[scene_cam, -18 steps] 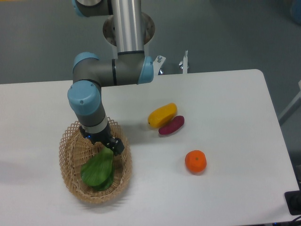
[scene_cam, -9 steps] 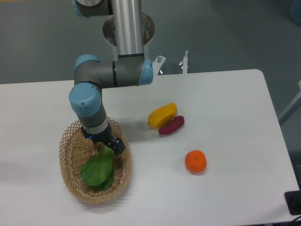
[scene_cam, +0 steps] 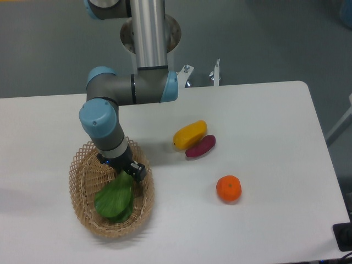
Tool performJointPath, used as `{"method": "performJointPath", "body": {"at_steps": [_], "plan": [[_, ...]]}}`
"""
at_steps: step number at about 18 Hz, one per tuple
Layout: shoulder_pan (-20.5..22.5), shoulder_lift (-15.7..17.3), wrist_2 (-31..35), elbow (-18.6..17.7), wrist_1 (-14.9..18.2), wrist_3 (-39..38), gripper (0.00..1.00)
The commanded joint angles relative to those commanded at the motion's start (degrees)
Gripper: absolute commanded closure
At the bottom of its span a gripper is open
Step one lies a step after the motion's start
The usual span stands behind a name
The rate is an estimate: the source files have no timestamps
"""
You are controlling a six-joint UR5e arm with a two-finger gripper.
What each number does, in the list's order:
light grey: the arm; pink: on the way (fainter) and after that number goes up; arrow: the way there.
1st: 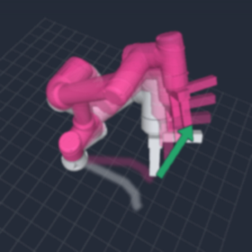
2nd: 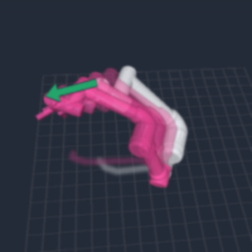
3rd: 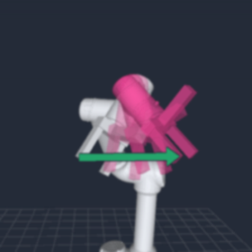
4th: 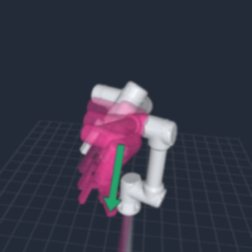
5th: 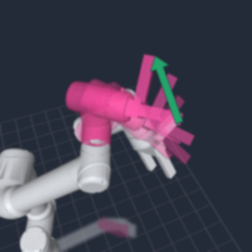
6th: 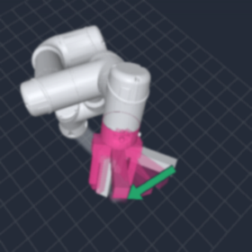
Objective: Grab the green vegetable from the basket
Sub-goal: 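Close the gripper on the green bok choy leaves inside the basket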
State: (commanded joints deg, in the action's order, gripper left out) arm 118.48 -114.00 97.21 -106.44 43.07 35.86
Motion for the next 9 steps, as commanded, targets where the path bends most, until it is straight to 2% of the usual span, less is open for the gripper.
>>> {"method": "performJointPath", "body": {"at_steps": [6, 9], "plan": [[0.0, 0.4, 0.0, 0.5, 0.0, 0.1, 0.60], [0.0, 1.8, -0.3, 1.1, 0.0, 0.6, 0.60]]}}
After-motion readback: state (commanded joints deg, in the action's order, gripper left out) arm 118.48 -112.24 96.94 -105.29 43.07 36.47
